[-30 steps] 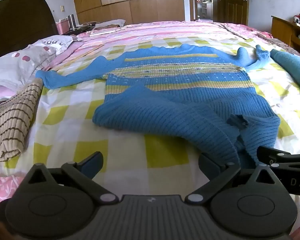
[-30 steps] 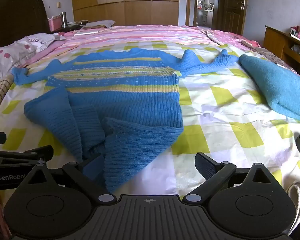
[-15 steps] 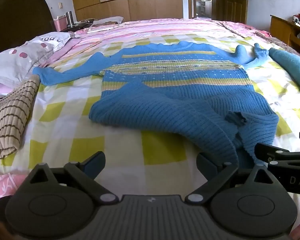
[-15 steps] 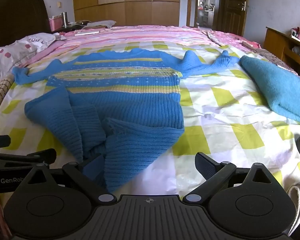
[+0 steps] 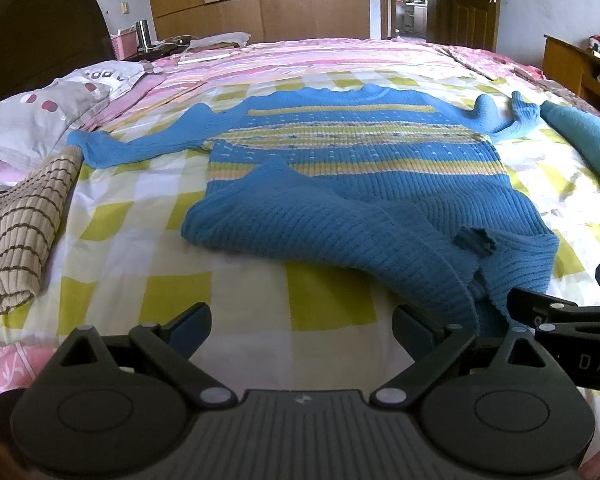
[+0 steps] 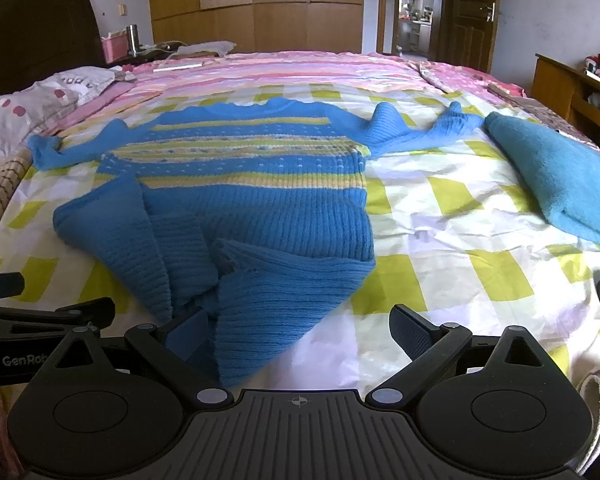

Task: Fold small clothes

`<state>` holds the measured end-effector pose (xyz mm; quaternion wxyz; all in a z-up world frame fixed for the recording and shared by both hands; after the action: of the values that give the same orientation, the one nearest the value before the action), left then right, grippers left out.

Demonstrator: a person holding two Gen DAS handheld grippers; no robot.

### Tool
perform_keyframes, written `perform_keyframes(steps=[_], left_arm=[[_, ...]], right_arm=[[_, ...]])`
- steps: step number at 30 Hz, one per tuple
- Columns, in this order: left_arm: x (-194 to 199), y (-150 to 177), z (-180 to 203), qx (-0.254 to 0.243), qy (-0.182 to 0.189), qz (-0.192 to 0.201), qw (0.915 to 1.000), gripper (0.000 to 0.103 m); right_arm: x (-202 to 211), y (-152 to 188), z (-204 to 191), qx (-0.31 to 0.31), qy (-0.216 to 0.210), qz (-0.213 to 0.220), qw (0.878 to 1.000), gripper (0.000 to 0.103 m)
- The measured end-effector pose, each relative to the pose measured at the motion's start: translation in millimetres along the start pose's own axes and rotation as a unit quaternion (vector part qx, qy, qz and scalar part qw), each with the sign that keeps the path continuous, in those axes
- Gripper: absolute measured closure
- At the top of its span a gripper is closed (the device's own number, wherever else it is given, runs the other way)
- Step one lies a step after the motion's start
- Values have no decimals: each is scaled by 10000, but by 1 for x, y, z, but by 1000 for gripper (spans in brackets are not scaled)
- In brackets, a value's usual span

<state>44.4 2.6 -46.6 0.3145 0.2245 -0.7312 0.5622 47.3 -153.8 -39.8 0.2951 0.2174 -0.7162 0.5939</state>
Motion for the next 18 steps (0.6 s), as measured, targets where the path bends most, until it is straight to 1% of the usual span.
perform_keyframes(steps=[18], left_arm=[[0, -3, -9, 157, 51, 80, 9998, 3]], right_arm=[[-3, -6, -8, 21, -237, -13, 9997, 10]])
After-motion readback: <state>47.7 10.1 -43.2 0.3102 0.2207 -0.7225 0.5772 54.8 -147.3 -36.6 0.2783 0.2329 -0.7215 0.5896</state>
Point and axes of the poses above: each gripper's, at about its wrist camera, not at the fingertips, and x roughly against the way its jaws point, z to its right, y to its underside, the point moved 6 cm from there along -x, roughly the way its jaws point, and after that the axes turned 10 degrees about -x, right-handed, at the moved point
